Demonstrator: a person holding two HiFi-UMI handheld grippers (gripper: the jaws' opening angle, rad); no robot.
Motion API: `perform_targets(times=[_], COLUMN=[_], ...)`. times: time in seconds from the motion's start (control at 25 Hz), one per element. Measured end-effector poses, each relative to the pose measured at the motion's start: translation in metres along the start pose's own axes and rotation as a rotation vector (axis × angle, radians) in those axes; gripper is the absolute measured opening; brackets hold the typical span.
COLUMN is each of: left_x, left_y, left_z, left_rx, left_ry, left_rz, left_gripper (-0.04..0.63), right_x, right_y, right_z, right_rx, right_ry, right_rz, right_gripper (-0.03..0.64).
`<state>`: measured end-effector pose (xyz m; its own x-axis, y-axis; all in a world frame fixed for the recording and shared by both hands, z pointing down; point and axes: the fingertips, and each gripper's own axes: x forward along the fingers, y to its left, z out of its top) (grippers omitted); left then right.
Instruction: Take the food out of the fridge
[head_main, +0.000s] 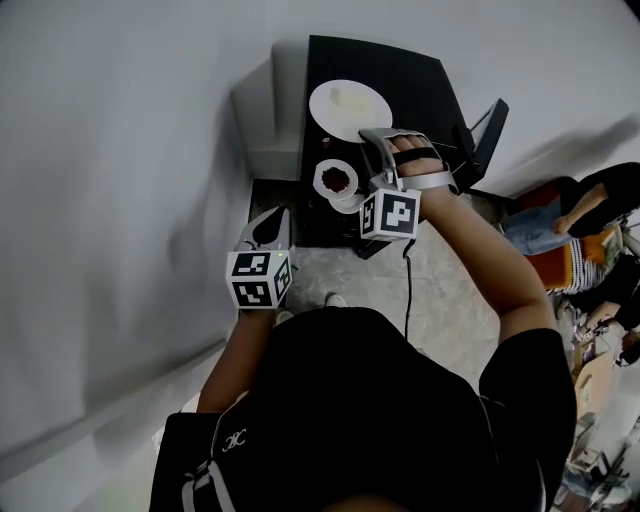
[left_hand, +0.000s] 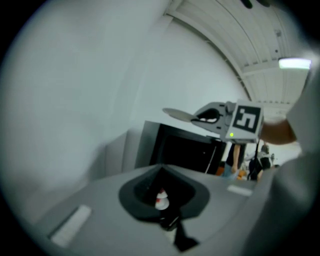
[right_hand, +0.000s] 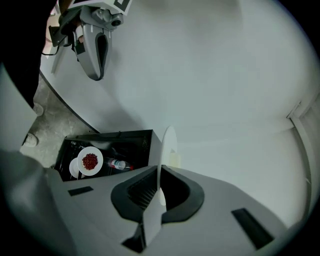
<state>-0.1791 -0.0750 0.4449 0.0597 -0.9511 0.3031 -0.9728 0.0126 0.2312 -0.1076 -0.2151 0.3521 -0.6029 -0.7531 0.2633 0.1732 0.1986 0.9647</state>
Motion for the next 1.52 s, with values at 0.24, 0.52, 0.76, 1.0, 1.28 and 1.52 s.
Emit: perform_targets(times=[0.24, 0.52, 0.76, 1.0, 1.28, 1.52], left_x=[-0.015, -0.024, -0.021, -0.009, 0.009, 0.019], left_y=[0.017, 0.023, 0.019, 0.015, 0.004, -0.007], left_z=[-0.003, -0.007, -0.012, -0.013, -0.016, -0.017], left_rx=[-0.026, -0.05, -0.056, -0.059, -0.052, -0.039], left_ry=[-0.01, -0.002, 0.019, 0.039, 0.063, 0.083], left_rz=[0.075, 0.117, 0.113, 0.094, 0.07, 0.058], left_gripper=[0.0, 0.0, 0.0, 0.0, 0.0, 0.0], right_x=[0.027, 0.04, 0.038, 0.023, -0.029, -0.044], right_y=[0.008, 0.016, 0.023, 0.02, 0.005, 0.057], right_z=[0.008, 0.005, 0.007, 0.01, 0.022, 0.023], right_rx=[-0.017, 0.022, 0.092, 0.126, 0.235, 0.269], right_ry=[-0.02, -0.028, -0.054, -0.1, -0.26, -0.288], right_rz=[0.031, 0.106, 0.192, 0.194, 0.034, 0.094], right_gripper=[0.009, 0.011, 0.088, 0.146, 0.012, 0.0])
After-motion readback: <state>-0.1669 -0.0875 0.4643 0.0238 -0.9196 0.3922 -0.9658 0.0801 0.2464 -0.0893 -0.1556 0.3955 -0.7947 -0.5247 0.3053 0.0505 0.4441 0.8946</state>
